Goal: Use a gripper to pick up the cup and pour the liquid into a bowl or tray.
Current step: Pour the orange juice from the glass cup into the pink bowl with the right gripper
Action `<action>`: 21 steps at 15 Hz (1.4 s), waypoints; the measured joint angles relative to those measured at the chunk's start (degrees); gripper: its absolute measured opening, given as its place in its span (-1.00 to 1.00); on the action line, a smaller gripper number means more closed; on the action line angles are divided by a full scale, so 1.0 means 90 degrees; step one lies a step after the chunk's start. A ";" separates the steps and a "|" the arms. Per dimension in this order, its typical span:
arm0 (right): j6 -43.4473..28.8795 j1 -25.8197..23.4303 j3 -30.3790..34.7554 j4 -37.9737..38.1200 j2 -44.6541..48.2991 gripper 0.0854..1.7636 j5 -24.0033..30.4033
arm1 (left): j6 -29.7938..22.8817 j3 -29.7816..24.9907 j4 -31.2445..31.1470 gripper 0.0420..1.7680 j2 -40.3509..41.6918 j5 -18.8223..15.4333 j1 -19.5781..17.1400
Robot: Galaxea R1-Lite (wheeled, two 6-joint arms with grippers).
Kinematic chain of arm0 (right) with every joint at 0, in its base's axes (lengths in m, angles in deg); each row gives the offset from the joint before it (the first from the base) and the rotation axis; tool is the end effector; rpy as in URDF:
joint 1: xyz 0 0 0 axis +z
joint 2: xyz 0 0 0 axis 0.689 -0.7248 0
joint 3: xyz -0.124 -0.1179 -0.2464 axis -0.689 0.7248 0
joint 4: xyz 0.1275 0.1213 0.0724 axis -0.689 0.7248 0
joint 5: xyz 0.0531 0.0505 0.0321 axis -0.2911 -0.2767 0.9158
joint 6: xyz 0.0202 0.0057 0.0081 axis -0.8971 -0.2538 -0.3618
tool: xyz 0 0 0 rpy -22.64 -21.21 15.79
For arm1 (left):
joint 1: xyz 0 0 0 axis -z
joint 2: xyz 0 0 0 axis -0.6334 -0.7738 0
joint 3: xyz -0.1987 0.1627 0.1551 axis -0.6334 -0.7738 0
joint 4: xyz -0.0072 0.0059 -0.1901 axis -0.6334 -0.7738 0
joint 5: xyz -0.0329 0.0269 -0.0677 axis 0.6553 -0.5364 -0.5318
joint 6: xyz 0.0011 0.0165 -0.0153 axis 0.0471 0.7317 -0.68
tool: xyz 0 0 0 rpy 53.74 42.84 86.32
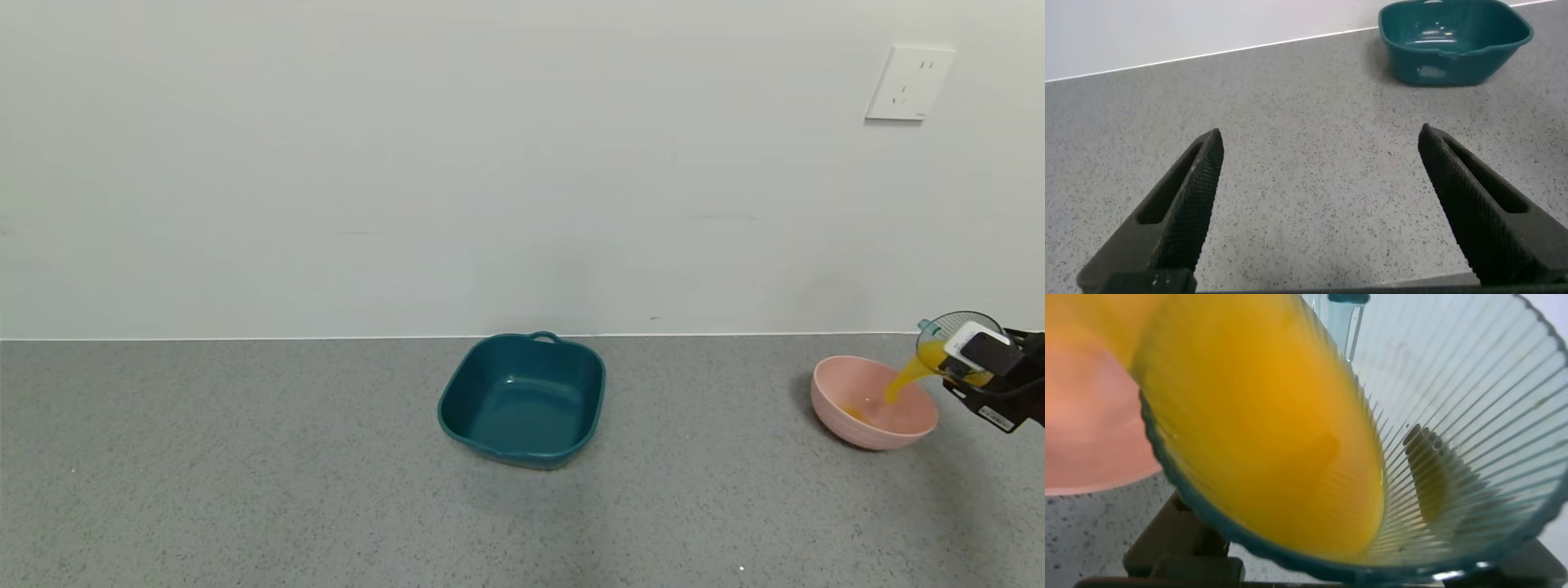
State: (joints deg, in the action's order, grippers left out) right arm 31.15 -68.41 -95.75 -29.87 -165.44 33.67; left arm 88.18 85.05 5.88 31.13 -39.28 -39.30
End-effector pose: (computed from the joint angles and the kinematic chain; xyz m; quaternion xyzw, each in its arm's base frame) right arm 0.3015 -0.1362 0.1131 -0.4896 0.1917 -0.0512 0.8491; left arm -0.0229 -0.0010 0.0754 0.0473 -0.0005 -0.0235 0.9986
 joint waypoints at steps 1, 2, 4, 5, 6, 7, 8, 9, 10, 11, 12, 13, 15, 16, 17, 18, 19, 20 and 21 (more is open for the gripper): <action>0.0121 -0.0003 -0.0003 0.0003 -0.0020 0.50 -0.0041 | 0.0000 0.0000 -0.0003 0.94 0.0000 0.0000 0.0000; 0.0230 -0.0003 -0.0007 -0.0003 -0.0046 0.50 -0.0062 | 0.0000 0.0000 -0.0003 0.94 0.0000 0.0000 0.0000; 0.0420 -0.0003 -0.0009 -0.0003 -0.0095 0.50 -0.0194 | 0.0000 0.0000 -0.0003 0.94 0.0000 0.0000 -0.0003; 0.0485 -0.0003 -0.0009 -0.0007 -0.0116 0.50 -0.0215 | 0.0000 0.0000 -0.0003 0.94 0.0000 0.0000 0.0000; 0.0539 -0.0003 -0.0012 -0.0007 -0.0131 0.50 -0.0226 | 0.0000 0.0000 0.0000 0.94 0.0000 0.0000 0.0000; 0.0600 -0.0003 -0.0028 -0.0004 -0.0146 0.50 -0.0233 | 0.0000 0.0000 -0.0003 0.94 0.0000 0.0000 0.0000; 0.0660 -0.0003 -0.0056 0.0000 -0.0161 0.50 -0.0252 | 0.0000 0.0000 -0.0003 0.94 0.0000 0.0000 -0.0003; 0.0730 0.0000 -0.0087 -0.0003 -0.0168 0.50 -0.0331 | 0.0000 0.0000 -0.0003 0.94 0.0000 0.0000 0.0000; 0.0813 0.0000 -0.0116 0.0008 -0.0175 0.50 -0.0374 | 0.0000 0.0000 -0.0003 0.94 0.0000 0.0000 0.0000; 0.0879 0.0005 -0.0144 0.0005 -0.0183 0.50 -0.0413 | 0.0000 0.0000 -0.0003 0.94 0.0000 -0.0003 0.0000; 0.0935 0.0009 -0.0169 0.0008 -0.0184 0.50 -0.0459 | -0.0003 0.0000 -0.0003 0.94 0.0000 0.0000 0.0000; 0.1010 0.0019 -0.0191 0.0005 -0.0184 0.50 -0.0484 | -0.0003 0.0000 -0.0003 0.94 0.0000 0.0000 0.0000; 0.1211 0.0053 -0.0203 0.0003 -0.0187 0.50 -0.0597 | 0.0000 0.0000 0.0000 0.94 0.0000 0.0000 -0.0003; 0.1304 0.0058 -0.0209 0.0003 -0.0190 0.50 -0.0647 | 0.0000 0.0000 -0.0003 0.94 0.0000 0.0000 -0.0003; 0.1382 0.0061 -0.0214 -0.0004 -0.0195 0.50 -0.0660 | 0.0000 0.0000 0.0000 0.94 0.0000 0.0000 -0.0003; 0.1445 0.0065 -0.0215 -0.0015 -0.0209 0.50 -0.0668 | 0.0000 0.0000 -0.0003 0.94 0.0000 0.0000 0.0000; 0.1525 0.0068 -0.0215 -0.0019 -0.0221 0.50 -0.0738 | 0.0000 0.0000 -0.0003 0.94 0.0000 0.0003 0.0000; 0.1629 0.0070 -0.0215 -0.0022 -0.0229 0.50 -0.0801 | 0.0000 0.0000 -0.0003 0.94 0.0000 0.0003 0.0000; 0.1716 0.0073 -0.0215 -0.0026 -0.0233 0.50 -0.0830 | 0.0000 0.0000 -0.0003 0.94 0.0000 0.0003 0.0000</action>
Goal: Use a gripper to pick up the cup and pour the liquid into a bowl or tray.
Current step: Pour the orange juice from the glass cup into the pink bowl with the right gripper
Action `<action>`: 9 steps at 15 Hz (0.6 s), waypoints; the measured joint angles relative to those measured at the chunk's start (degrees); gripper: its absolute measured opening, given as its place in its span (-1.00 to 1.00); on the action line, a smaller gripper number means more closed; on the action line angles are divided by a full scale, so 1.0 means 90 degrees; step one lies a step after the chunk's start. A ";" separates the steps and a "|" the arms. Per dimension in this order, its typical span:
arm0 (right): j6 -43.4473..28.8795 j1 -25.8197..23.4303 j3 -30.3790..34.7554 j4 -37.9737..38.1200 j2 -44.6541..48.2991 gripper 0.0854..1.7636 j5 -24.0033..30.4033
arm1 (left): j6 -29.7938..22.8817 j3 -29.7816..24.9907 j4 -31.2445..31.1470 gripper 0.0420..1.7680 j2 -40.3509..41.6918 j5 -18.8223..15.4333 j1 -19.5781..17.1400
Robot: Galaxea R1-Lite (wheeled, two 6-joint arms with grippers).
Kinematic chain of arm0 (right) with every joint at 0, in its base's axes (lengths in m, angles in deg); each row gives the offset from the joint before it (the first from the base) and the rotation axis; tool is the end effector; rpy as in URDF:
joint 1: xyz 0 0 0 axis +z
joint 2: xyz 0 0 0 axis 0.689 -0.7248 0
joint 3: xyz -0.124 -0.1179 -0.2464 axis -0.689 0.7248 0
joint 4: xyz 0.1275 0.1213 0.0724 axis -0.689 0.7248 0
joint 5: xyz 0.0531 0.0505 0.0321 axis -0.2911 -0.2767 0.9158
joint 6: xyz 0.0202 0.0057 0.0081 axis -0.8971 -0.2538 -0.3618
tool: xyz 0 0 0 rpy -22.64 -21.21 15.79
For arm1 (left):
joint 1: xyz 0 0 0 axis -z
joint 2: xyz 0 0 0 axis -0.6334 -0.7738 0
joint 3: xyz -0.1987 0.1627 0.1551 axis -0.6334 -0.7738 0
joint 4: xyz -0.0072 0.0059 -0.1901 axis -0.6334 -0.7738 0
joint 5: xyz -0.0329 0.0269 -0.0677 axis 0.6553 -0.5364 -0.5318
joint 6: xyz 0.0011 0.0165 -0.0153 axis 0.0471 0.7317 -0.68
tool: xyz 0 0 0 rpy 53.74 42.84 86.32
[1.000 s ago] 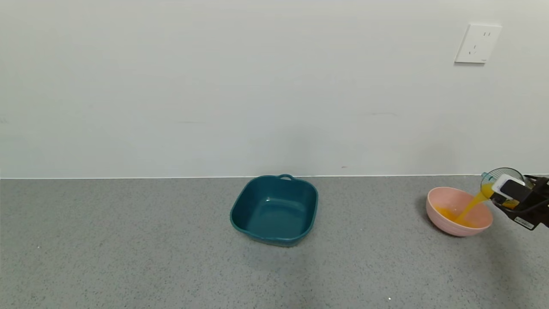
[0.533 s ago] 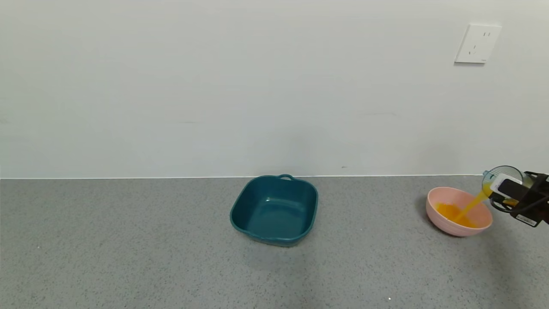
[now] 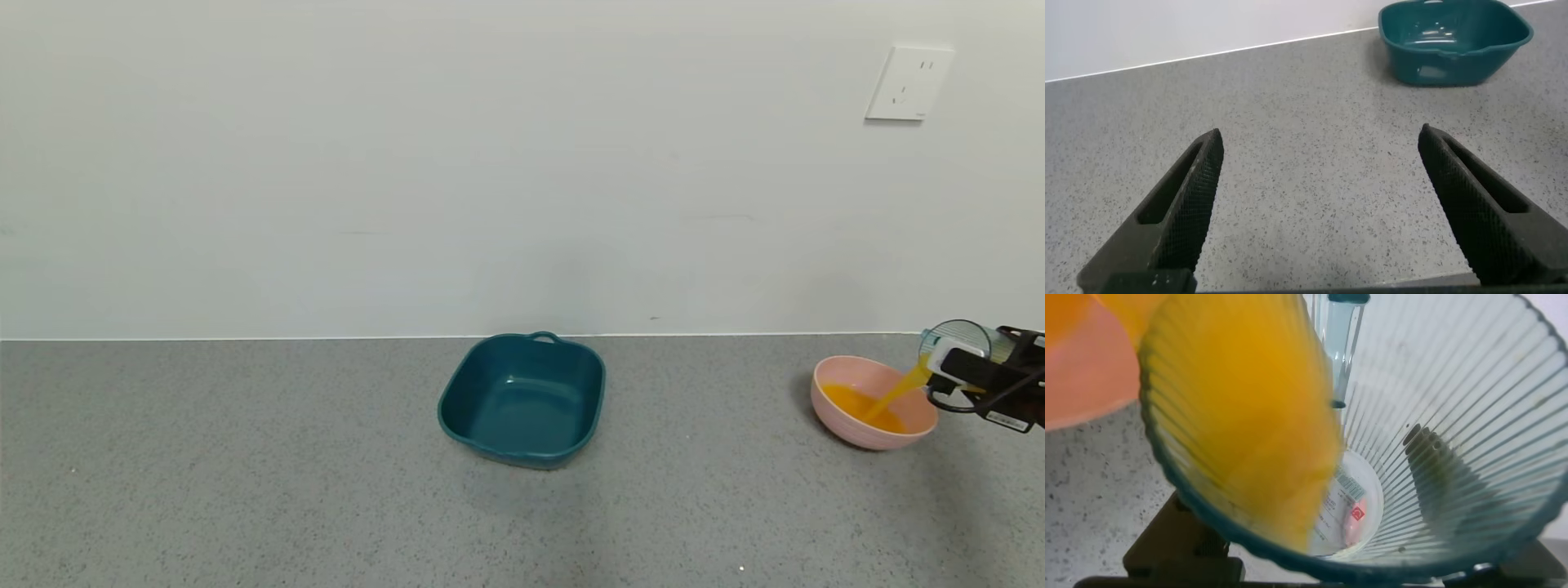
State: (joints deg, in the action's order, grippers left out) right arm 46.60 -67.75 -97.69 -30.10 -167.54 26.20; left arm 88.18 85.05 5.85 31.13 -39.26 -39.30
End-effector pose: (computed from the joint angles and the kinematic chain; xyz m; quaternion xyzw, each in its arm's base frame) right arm 0.3111 -0.1396 0.1088 -0.6002 0.2355 -0.0682 0.7614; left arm -0.0229 -0.0010 0.0754 0.0473 -0.0003 -0.0233 0.9986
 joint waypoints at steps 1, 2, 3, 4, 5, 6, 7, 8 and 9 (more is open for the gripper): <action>0.0064 0.0027 0.0000 -0.0011 -0.0005 0.50 -0.0012 | 0.0000 0.0000 0.0000 0.94 0.0000 -0.0003 0.0000; 0.0125 0.0056 0.0001 -0.0008 -0.0008 0.50 -0.0066 | 0.0000 0.0000 0.0000 0.94 0.0000 -0.0003 0.0000; 0.0219 0.0095 0.0001 -0.0012 -0.0005 0.50 -0.0161 | 0.0000 0.0000 0.0000 0.94 0.0000 0.0000 0.0000; 0.0306 0.0123 0.0007 -0.0020 -0.0003 0.50 -0.0183 | 0.0000 0.0000 0.0000 0.94 0.0000 -0.0003 0.0000; 0.0423 0.0141 0.0012 -0.0027 0.0000 0.50 -0.0188 | 0.0000 0.0000 0.0000 0.94 0.0000 0.0000 0.0000; 0.0526 0.0153 0.0014 -0.0042 0.0000 0.50 -0.0203 | 0.0000 0.0000 0.0000 0.94 0.0000 0.0000 0.0000; 0.0610 0.0175 0.0022 -0.0047 0.0003 0.50 -0.0274 | 0.0000 0.0000 0.0003 0.94 0.0000 -0.0003 0.0000; 0.0707 0.0209 0.0026 -0.0054 0.0004 0.50 -0.0372 | 0.0000 0.0000 0.0000 0.94 0.0000 -0.0003 0.0000; 0.0799 0.0249 0.0031 -0.0069 0.0014 0.50 -0.0436 | 0.0000 0.0000 0.0000 0.94 0.0000 -0.0003 -0.0003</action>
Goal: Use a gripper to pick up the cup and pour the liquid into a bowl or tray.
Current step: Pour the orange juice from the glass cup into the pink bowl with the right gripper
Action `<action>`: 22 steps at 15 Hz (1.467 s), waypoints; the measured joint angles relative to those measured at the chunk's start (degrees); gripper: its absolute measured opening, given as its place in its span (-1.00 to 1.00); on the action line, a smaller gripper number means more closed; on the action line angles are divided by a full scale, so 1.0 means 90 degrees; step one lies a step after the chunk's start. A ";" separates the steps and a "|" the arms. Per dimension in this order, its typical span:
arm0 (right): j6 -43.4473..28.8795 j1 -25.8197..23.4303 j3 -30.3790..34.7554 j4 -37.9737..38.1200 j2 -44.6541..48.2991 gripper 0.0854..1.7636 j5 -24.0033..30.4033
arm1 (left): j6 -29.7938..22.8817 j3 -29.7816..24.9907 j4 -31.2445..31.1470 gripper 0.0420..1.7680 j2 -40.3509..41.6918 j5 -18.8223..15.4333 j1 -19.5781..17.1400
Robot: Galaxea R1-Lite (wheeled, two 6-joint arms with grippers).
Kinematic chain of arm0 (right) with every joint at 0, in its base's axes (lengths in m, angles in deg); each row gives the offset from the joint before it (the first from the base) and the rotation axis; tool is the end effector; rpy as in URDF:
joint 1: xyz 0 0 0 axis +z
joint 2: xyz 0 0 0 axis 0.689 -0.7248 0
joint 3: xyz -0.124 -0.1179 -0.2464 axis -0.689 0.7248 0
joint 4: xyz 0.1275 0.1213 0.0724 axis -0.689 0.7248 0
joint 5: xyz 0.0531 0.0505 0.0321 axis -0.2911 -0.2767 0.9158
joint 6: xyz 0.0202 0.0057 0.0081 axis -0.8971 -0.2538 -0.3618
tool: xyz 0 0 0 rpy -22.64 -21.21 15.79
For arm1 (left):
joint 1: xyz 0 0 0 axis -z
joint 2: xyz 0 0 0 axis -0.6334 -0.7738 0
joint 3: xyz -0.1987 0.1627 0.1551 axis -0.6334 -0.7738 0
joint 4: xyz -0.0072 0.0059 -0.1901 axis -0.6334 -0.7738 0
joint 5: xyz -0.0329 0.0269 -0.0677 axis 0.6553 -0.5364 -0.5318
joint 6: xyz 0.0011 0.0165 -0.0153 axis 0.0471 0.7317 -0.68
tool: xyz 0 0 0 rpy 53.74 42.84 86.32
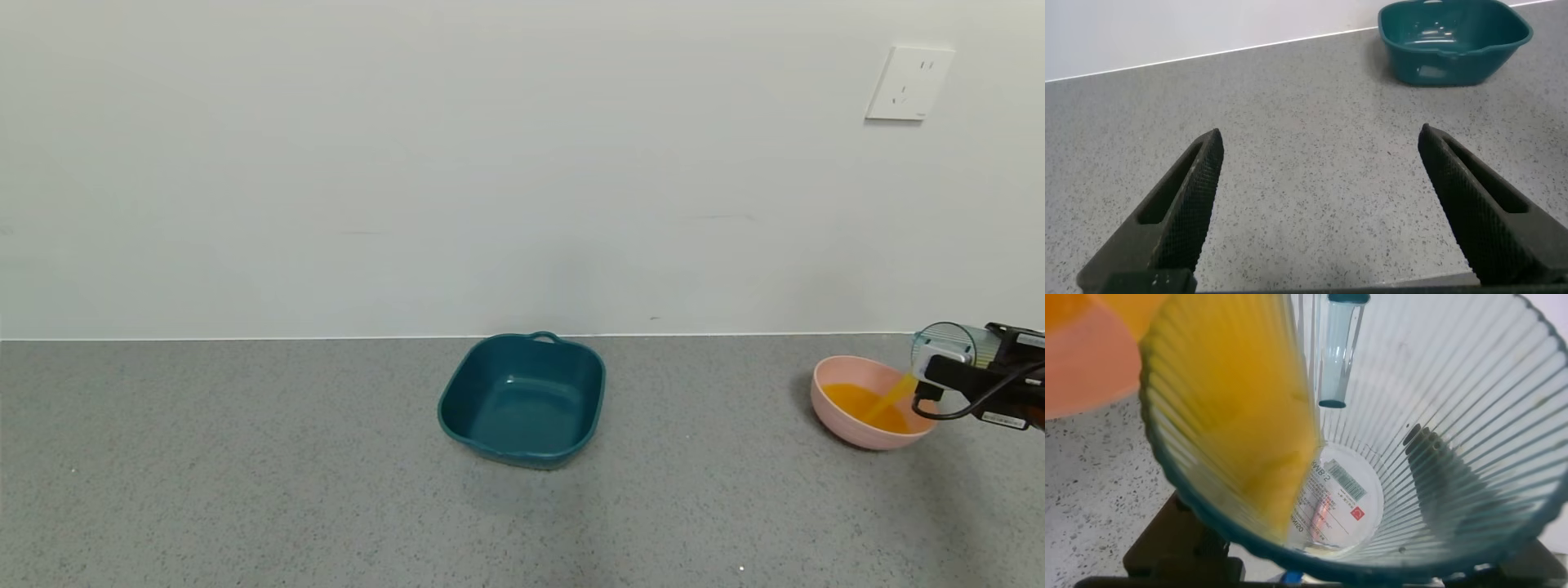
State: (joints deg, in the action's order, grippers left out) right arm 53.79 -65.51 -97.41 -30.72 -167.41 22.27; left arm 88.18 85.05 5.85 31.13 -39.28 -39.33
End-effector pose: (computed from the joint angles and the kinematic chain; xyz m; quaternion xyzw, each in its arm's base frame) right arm 0.3150 -0.1284 0.1095 -0.6508 0.2473 -0.0655 0.7149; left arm -0.0229 -0.0010 0.0754 0.0473 -0.0003 -0.0232 0.9986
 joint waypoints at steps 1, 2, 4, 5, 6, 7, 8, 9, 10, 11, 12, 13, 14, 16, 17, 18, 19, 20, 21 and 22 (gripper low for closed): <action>0.0080 0.0039 0.0000 0.0000 0.0015 0.50 -0.0019 | 0.0000 0.0000 0.0000 0.94 0.0000 0.0000 0.0000; 0.0153 0.0085 -0.0003 -0.0001 0.0024 0.50 -0.0074 | 0.0000 0.0000 0.0000 0.94 0.0000 0.0000 0.0000; 0.0401 0.0161 -0.0003 -0.0012 0.0058 0.50 -0.0276 | 0.0003 0.0000 0.0000 0.94 0.0000 0.0000 0.0003; 0.0545 0.0186 -0.0003 -0.0014 0.0083 0.50 -0.0325 | 0.0000 0.0000 0.0000 0.94 0.0000 0.0003 0.0003; 0.0665 0.0205 -0.0009 -0.0028 0.0103 0.50 -0.0340 | 0.0000 0.0000 0.0000 0.94 0.0000 0.0000 0.0000; 0.0817 0.0219 -0.0019 -0.0104 0.0122 0.50 -0.0344 | 0.0000 0.0000 0.0000 0.94 0.0000 -0.0003 0.0000; 0.0974 0.0229 -0.0027 -0.0191 0.0131 0.50 -0.0344 | 0.0000 0.0000 0.0000 0.94 0.0000 0.0000 0.0000; 0.1130 0.0229 -0.0027 -0.0283 0.0140 0.50 -0.0378 | 0.0000 0.0000 0.0000 0.94 0.0000 0.0000 0.0000; 0.1256 0.0236 -0.0027 -0.0374 0.0152 0.50 -0.0447 | 0.0000 0.0000 0.0003 0.94 0.0000 0.0000 0.0000; 0.1368 0.0260 -0.0015 -0.0414 0.0164 0.50 -0.0505 | 0.0003 0.0000 0.0003 0.94 0.0000 0.0000 0.0000; 0.1472 0.0282 -0.0003 -0.0439 0.0176 0.50 -0.0555 | 0.0000 0.0000 0.0000 0.94 0.0000 0.0000 0.0000; 0.1611 0.0312 0.0005 -0.0448 0.0198 0.50 -0.0568 | 0.0000 0.0000 0.0000 0.94 0.0000 0.0000 0.0003; 0.1754 0.0333 0.0005 -0.0448 0.0222 0.50 -0.0568 | 0.0000 0.0000 0.0000 0.94 0.0000 0.0003 0.0003; 0.2033 0.0387 -0.0012 -0.0459 0.0265 0.50 -0.0577 | 0.0000 0.0000 0.0000 0.94 0.0000 0.0000 -0.0003; 0.2123 0.0428 -0.0019 -0.0466 0.0290 0.50 -0.0641 | 0.0000 0.0000 0.0000 0.94 0.0000 0.0000 0.0003; 0.2183 0.0493 -0.0019 -0.0482 0.0306 0.50 -0.0750 | 0.0000 0.0000 0.0003 0.94 0.0000 -0.0003 0.0003; 0.2215 0.0576 -0.0019 -0.0527 0.0317 0.50 -0.0828 | 0.0003 0.0000 0.0000 0.94 0.0000 0.0003 0.0003; 0.2278 0.0642 0.0000 -0.0588 0.0321 0.50 -0.0857 | -0.0003 0.0000 0.0003 0.94 0.0000 0.0000 0.0003; 0.2361 0.0703 0.0019 -0.0634 0.0318 0.50 -0.0867 | 0.0000 0.0000 0.0000 0.94 0.0000 0.0003 0.0003; 0.2402 0.0761 0.0031 -0.0665 0.0314 0.50 -0.0893 | 0.0000 0.0000 0.0000 0.94 0.0000 0.0000 0.0003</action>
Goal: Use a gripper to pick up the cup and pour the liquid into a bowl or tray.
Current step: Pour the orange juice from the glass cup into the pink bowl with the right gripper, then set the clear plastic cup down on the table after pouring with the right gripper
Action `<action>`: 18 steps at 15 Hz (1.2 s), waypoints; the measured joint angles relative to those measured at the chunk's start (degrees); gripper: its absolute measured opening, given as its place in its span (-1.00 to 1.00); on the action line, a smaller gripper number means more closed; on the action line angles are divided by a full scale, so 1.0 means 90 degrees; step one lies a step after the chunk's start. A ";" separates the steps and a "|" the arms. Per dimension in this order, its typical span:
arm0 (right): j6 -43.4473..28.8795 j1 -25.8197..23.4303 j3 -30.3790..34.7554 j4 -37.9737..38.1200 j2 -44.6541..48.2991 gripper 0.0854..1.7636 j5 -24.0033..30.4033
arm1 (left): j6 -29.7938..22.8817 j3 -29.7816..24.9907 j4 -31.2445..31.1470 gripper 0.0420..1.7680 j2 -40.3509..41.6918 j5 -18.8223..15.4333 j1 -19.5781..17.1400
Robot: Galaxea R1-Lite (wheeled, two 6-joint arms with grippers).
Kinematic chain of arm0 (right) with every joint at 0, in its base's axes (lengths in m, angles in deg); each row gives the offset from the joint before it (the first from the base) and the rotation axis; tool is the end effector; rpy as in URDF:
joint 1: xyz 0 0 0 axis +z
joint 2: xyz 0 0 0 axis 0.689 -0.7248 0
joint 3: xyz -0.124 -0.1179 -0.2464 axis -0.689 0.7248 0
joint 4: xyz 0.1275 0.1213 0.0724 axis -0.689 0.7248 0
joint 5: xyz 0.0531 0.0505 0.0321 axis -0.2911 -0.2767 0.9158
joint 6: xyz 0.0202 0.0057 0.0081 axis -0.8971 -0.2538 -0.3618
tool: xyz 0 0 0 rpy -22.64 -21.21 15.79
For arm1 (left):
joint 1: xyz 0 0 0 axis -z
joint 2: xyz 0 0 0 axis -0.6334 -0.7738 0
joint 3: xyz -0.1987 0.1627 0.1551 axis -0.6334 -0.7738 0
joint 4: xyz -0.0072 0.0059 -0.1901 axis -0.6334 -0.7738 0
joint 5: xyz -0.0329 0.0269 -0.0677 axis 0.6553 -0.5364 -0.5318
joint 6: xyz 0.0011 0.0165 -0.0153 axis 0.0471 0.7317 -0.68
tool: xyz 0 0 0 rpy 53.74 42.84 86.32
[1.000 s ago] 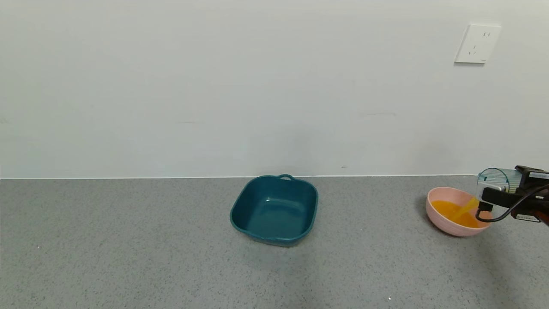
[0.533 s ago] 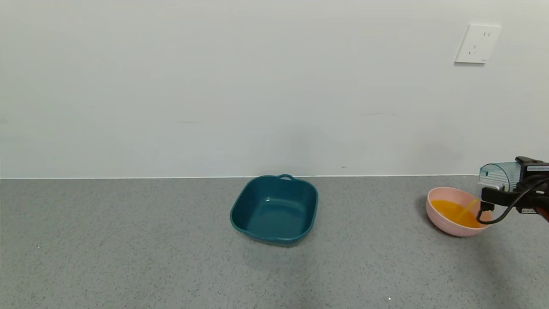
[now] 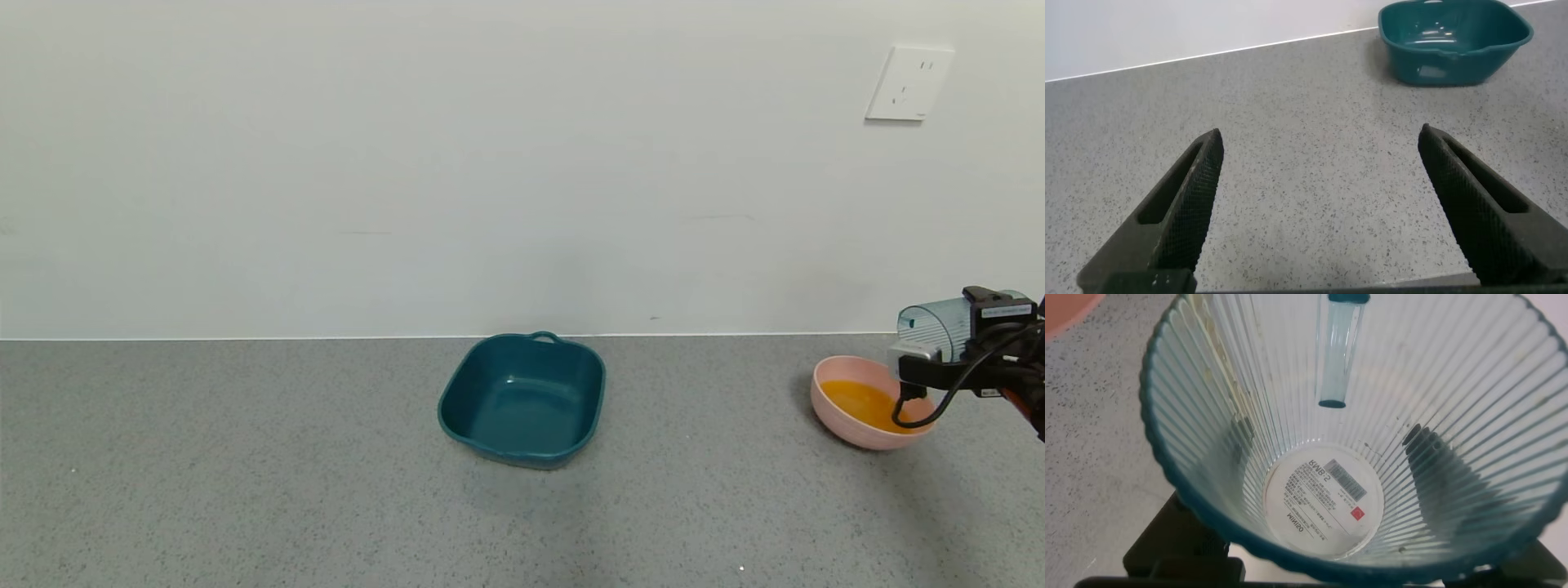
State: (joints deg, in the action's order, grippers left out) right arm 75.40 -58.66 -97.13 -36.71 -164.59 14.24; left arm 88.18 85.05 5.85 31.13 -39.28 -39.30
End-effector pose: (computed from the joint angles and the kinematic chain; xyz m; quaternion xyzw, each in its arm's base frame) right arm 0.3223 -0.0916 0.1356 -0.7888 0.2226 -0.0835 0.5669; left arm -0.0229 -0.0010 0.0754 0.0473 -0.0003 -0.0235 0.9986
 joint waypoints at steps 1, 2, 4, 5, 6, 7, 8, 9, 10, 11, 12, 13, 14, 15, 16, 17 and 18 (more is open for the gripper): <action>0.0023 0.0056 0.0015 -0.0003 -0.0008 0.50 -0.0069 | 0.0000 0.0000 0.0003 0.94 0.0000 0.0000 0.0000; 0.0045 0.0119 0.0030 -0.0007 -0.0012 0.50 -0.0156 | 0.0000 0.0000 0.0000 0.94 0.0000 0.0003 -0.0003; 0.0058 0.0223 0.0046 -0.0005 -0.0020 0.50 -0.0210 | 0.0000 0.0000 0.0000 0.94 0.0000 0.0000 -0.0003; 0.0064 0.0240 0.0046 -0.0003 -0.0022 0.50 -0.0211 | 0.0000 0.0000 0.0000 0.94 0.0000 0.0000 -0.0003; 0.0064 0.0249 0.0046 0.0000 -0.0024 0.50 -0.0214 | 0.0000 0.0000 0.0000 0.94 0.0000 0.0000 -0.0003; 0.0064 0.0257 0.0046 0.0000 -0.0024 0.50 -0.0210 | 0.0000 0.0000 0.0000 0.94 0.0000 0.0000 -0.0005; 0.0064 0.0261 0.0046 0.0003 -0.0027 0.50 -0.0210 | 0.0000 0.0000 0.0000 0.94 0.0000 0.0000 -0.0003; 0.0064 0.0261 0.0046 0.0007 -0.0033 0.50 -0.0210 | 0.0000 0.0000 0.0000 0.94 0.0000 0.0003 -0.0003; 0.0064 0.0261 0.0046 0.0007 -0.0037 0.50 -0.0211 | 0.0000 0.0000 0.0000 0.94 0.0000 0.0000 -0.0003; 0.0064 0.0261 0.0046 0.0005 -0.0037 0.50 -0.0210 | 0.0000 0.0000 0.0000 0.94 0.0000 0.0000 -0.0003; 0.0066 0.0261 0.0046 0.0005 -0.0039 0.50 -0.0210 | 0.0000 0.0000 0.0000 0.94 0.0000 0.0003 -0.0003; 0.0064 0.0261 0.0046 0.0003 -0.0042 0.50 -0.0210 | 0.0000 0.0000 0.0000 0.94 0.0000 0.0000 -0.0003; 0.0066 0.0260 0.0046 0.0003 -0.0046 0.50 -0.0210 | 0.0000 0.0000 0.0000 0.94 0.0000 0.0000 0.0000; 0.0064 0.0255 0.0046 0.0005 -0.0049 0.50 -0.0210 | 0.0000 0.0000 0.0000 0.94 0.0000 0.0000 0.0000; 0.0066 0.0255 0.0046 0.0005 -0.0049 0.50 -0.0210 | 0.0000 0.0000 0.0000 0.94 0.0000 -0.0003 -0.0003; 0.0064 0.0255 0.0046 0.0005 -0.0051 0.50 -0.0210 | 0.0000 0.0000 0.0000 0.94 0.0000 0.0000 -0.0003; 0.0066 0.0249 0.0046 0.0003 -0.0051 0.50 -0.0207 | 0.0000 0.0000 0.0000 0.94 0.0000 0.0000 -0.0003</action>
State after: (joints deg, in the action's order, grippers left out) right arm 76.00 -56.41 -96.72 -36.68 -165.05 12.37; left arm 88.18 85.05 5.85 31.13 -39.28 -39.33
